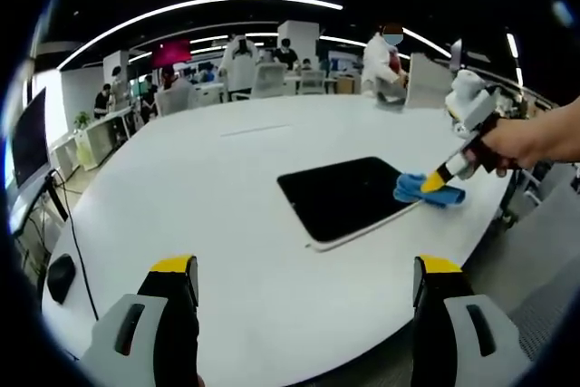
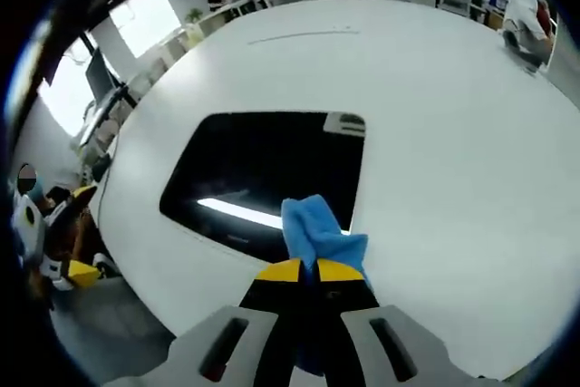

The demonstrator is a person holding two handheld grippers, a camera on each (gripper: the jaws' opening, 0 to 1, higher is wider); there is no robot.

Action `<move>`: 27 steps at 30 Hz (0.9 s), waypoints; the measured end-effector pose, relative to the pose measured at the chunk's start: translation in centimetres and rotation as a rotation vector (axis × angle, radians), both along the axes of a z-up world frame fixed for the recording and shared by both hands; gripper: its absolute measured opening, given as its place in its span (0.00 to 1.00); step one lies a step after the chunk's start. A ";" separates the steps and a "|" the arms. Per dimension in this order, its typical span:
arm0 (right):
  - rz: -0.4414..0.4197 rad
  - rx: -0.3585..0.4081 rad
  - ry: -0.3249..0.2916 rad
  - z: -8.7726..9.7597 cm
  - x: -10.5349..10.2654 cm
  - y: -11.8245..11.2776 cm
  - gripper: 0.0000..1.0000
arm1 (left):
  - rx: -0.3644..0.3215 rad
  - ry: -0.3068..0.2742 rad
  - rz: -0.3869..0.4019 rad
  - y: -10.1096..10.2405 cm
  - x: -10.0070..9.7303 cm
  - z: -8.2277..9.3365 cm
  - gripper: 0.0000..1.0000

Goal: Wipe the mirror surface with the cleaning cloth until all visible marks leave the cleaned area.

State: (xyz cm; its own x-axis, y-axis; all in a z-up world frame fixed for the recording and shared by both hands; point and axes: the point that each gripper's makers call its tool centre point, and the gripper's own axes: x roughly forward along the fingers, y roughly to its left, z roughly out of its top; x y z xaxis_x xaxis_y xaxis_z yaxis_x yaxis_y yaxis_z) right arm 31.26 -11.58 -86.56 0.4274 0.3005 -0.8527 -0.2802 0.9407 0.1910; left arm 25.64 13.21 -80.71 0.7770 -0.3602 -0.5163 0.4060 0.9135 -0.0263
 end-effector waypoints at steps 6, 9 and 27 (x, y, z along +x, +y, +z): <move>-0.019 0.023 0.010 0.0 0.0 0.1 0.00 | 0.000 0.002 -0.005 -0.1 0.0 -0.1 0.99; -0.014 0.024 0.001 0.0 0.1 0.4 0.00 | 0.003 0.003 -0.007 -0.1 0.0 -0.1 0.99; 0.031 0.013 -0.009 0.0 0.4 2.7 0.00 | 0.004 0.008 -0.018 -0.3 -0.2 -0.1 0.99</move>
